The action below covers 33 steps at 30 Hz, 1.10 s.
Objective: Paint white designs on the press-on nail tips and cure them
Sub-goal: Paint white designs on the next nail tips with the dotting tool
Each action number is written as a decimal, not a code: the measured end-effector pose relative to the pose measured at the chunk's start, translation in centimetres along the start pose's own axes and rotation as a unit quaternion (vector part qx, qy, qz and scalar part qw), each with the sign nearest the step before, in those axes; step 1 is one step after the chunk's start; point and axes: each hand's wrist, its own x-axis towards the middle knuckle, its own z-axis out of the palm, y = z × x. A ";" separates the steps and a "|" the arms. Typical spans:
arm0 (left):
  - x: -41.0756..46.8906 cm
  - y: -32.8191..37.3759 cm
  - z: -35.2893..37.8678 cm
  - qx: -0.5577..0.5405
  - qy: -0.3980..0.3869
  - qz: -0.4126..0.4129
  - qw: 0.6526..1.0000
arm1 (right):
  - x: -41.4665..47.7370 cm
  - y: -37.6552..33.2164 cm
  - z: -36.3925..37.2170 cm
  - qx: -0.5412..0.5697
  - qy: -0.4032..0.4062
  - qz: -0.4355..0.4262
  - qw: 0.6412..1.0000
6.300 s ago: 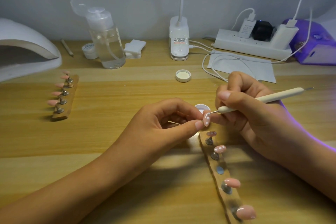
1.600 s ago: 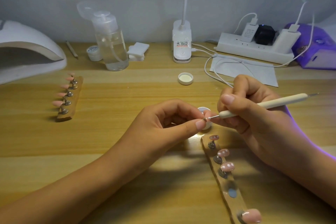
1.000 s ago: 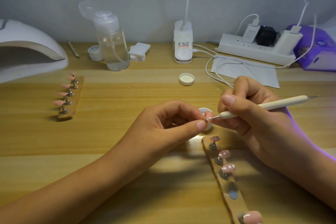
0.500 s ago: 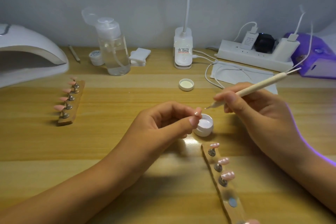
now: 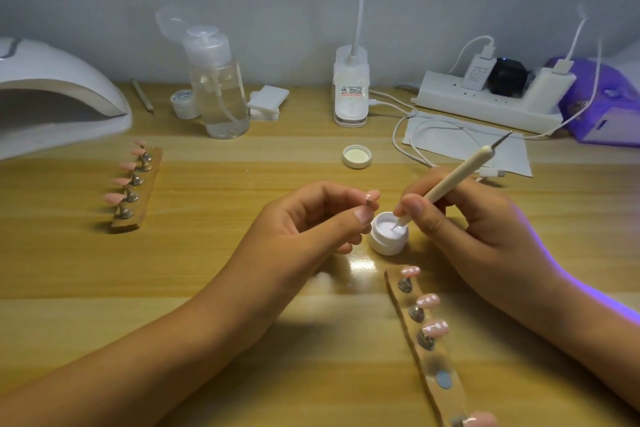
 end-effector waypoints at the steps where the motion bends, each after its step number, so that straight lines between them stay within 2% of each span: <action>1: 0.0 0.0 0.0 0.000 -0.001 0.000 1.000 | 0.0 0.0 0.0 0.002 -0.001 0.001 1.000; 6: -0.1 0.1 0.1 -0.001 -0.004 0.002 1.000 | -0.1 -0.3 0.0 0.037 0.023 0.004 0.999; 9: -0.1 0.2 0.1 -0.002 -0.010 0.002 1.000 | -0.1 -0.6 -0.2 0.140 0.083 0.035 0.986; 13: -0.2 0.4 0.4 0.005 -0.021 0.000 1.000 | 0.0 -0.7 -0.6 0.287 0.143 0.091 0.943; 17: -0.4 0.5 0.6 0.011 -0.041 -0.005 0.999 | -0.2 -0.9 -0.5 0.402 0.097 0.119 0.902; 22: -0.5 0.7 0.8 0.030 -0.061 -0.003 0.998 | -0.6 -2.0 -0.2 0.410 0.043 0.111 0.904; 27: -0.5 0.7 0.8 0.044 -0.061 -0.006 0.997 | -0.5 -2.3 0.0 0.447 0.040 0.120 0.885; 33: -0.5 0.7 0.8 0.049 -0.067 -0.003 0.997 | -0.3 -2.4 0.0 0.451 0.029 0.131 0.882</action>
